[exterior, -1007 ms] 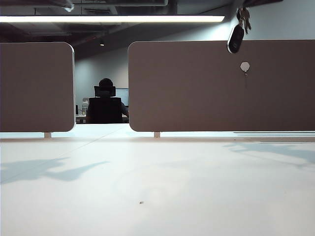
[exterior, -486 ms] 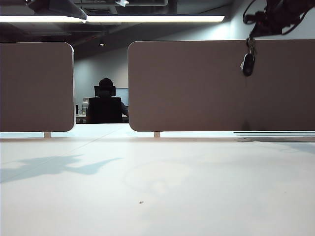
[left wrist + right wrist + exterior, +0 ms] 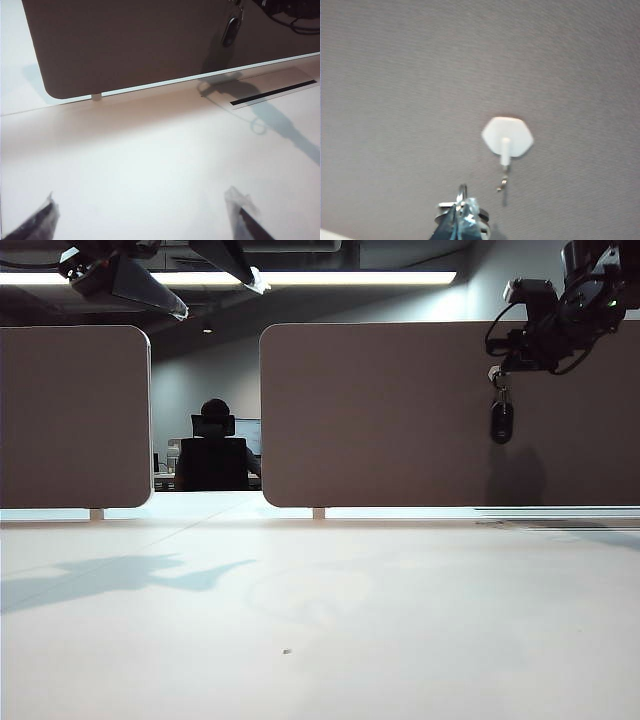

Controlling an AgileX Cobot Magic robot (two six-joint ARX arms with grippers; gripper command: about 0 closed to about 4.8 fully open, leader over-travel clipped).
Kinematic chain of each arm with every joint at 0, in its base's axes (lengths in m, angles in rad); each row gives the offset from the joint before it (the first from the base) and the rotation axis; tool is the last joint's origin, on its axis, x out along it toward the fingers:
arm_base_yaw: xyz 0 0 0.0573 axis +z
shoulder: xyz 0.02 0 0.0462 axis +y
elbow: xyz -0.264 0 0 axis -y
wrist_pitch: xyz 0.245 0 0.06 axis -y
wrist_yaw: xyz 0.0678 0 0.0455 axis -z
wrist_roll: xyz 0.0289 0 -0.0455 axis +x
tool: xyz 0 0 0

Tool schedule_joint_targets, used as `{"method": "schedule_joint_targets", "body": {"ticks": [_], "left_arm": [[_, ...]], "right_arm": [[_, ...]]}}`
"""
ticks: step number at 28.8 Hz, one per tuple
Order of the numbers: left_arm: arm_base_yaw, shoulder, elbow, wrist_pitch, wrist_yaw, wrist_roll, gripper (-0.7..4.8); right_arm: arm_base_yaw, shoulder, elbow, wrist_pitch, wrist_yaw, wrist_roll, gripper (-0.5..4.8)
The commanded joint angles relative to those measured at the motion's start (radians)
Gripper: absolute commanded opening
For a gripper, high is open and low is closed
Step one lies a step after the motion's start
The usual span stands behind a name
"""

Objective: Hang the bunch of keys on the hook.

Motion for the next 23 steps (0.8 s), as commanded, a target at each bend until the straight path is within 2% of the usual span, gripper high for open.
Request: {"method": "schedule_joint_targets", "body": {"ticks": [1,10,18,23], "left_arm": [[-0.001,-0.003,0.003,0.001,-0.003,0.002,4.79],[-0.001,-0.003,0.003,-0.048,-0.021,0.002,4.79],[-0.001,-0.004,0.003,-0.077,-0.021,0.002,4.79],[-0.001,-0.004,0.003,-0.08,-0.021,0.002,4.79]], "right_arm": [[0.0,0.014,0.01,0.096,0.016,-0.004,-0.08],[-0.006,0.064,0.018,0.155,0.031,-0.004,-0.07],[-0.014,0.134,0.146,0.154,0.011,-0.002,-0.07],[-0.014,0.146,0.16,0.142,-0.014,0.01,-0.07]]}}
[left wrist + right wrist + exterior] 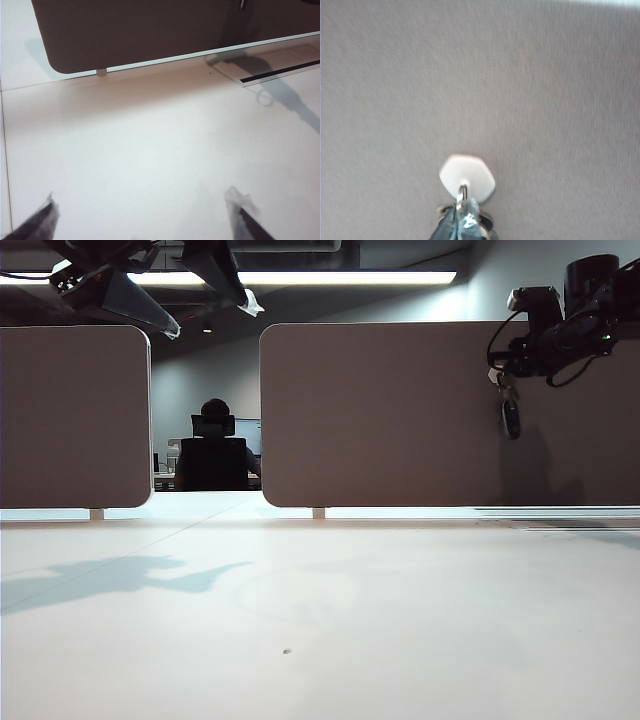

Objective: Hang the bunch of keys on the hook.

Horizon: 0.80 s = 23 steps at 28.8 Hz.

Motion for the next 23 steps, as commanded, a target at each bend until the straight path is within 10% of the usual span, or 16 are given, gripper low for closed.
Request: {"method": "schedule_joint_targets", "body": {"ticks": [1,23], "left_arm": [[-0.001,-0.004,0.003,0.002,-0.003,0.001,4.79],[-0.001,-0.004,0.003,-0.074,-0.003,0.002,4.79]], "right_arm": [[0.0,0.0,0.003,-0.006,-0.039,0.012,-0.07],[0.001,0.032,0.003,-0.029,0.019,0.008,-0.07]]}}
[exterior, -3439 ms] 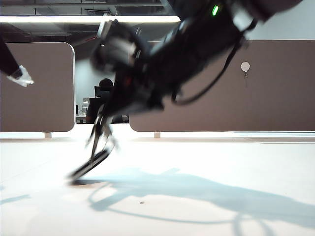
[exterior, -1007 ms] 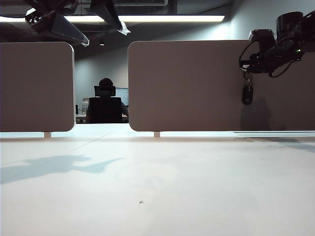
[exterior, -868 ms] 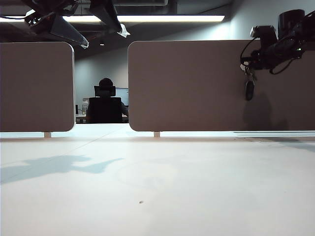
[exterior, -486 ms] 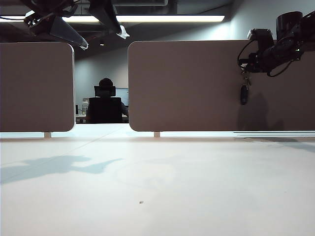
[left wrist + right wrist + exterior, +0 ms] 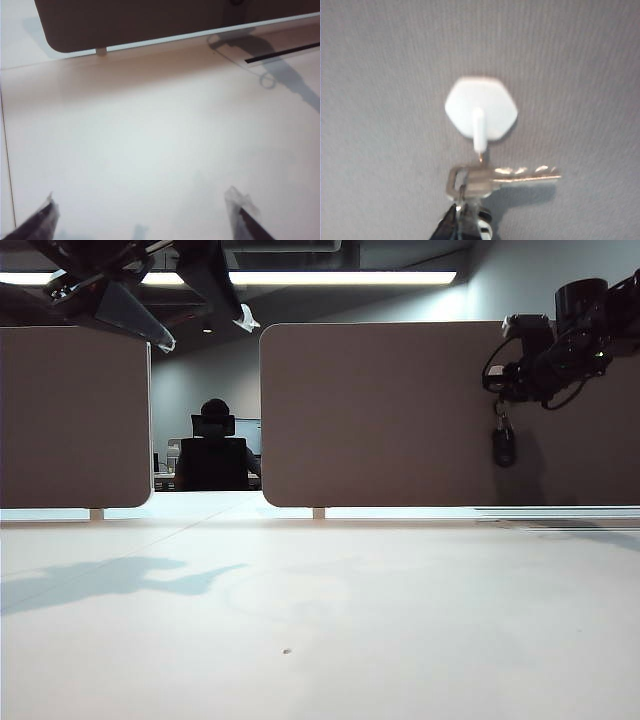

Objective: Hang the bunch of keys on the hook.

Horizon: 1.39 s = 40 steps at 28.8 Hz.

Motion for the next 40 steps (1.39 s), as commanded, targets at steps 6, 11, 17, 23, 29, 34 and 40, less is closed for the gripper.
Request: {"method": "schedule_joint_targets", "body": {"ticks": [6,11,17,23,29,34,40], "left_arm": [[-0.001,-0.004,0.003,-0.008,-0.003,0.001,4.79],[-0.001,-0.004,0.003,-0.008,-0.003,0.001,4.79],[-0.001,-0.004,0.003,-0.01,-0.003,0.001,4.79],[-0.001,-0.004,0.003,-0.01,-0.003,0.001,4.79],[-0.001,-0.004,0.003,-0.015,-0.003,0.001,4.79],[-0.001,-0.004,0.003,-0.032,-0.002,0.001,4.79],[-0.001,-0.004,0.003,-0.045,-0.002,0.001,4.79]], "right_arm": [[-0.028,-0.003,0.006,0.04,0.01,0.001,-0.07],[-0.038,-0.003,0.006,0.033,-0.018,0.001,-0.07],[-0.035,-0.003,0.006,0.024,-0.017,0.005,-0.07],[-0.027,-0.01,0.006,-0.01,-0.066,0.004,-0.08],[-0.01,-0.032,0.009,0.015,-0.058,-0.001,-0.08],[-0.003,-0.057,0.009,0.006,-0.062,0.0,-0.08],[0.004,-0.09,0.009,-0.009,-0.061,-0.007,-0.08]]}}
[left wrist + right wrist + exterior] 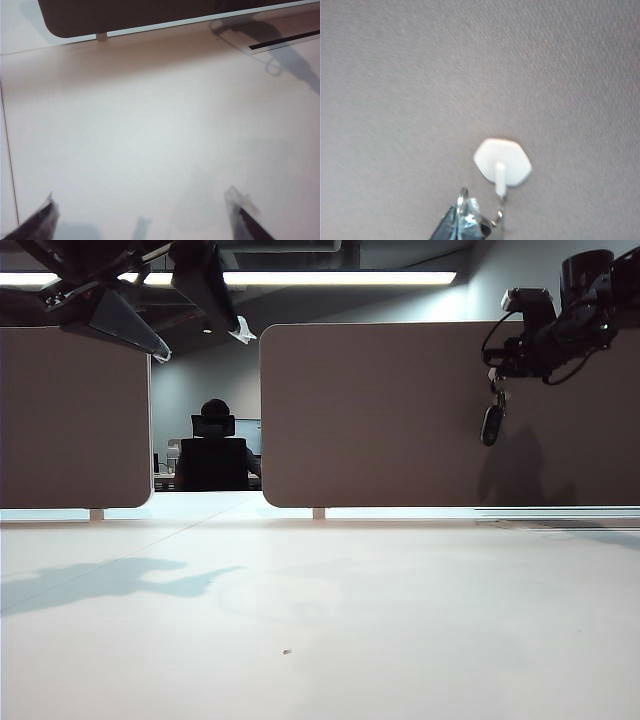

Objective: Hang the bunch of keys on the hook.

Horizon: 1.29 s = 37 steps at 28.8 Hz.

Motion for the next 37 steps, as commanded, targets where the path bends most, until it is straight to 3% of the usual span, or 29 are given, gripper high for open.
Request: {"method": "schedule_joint_targets", "body": {"ticks": [1,18,37], "left_arm": [[-0.002,-0.004,0.003,-0.002,-0.001,0.001,4.79],[-0.002,-0.004,0.003,-0.038,0.0,0.001,4.79],[-0.002,-0.003,0.003,-0.031,-0.031,0.0,4.79]], "right_arm": [[0.003,-0.024,0.007,0.025,-0.002,-0.007,-0.08],[0.02,-0.026,0.006,-0.039,-0.043,-0.007,-0.08],[0.005,0.031,0.006,0.021,0.051,-0.05,-0.08]]}}
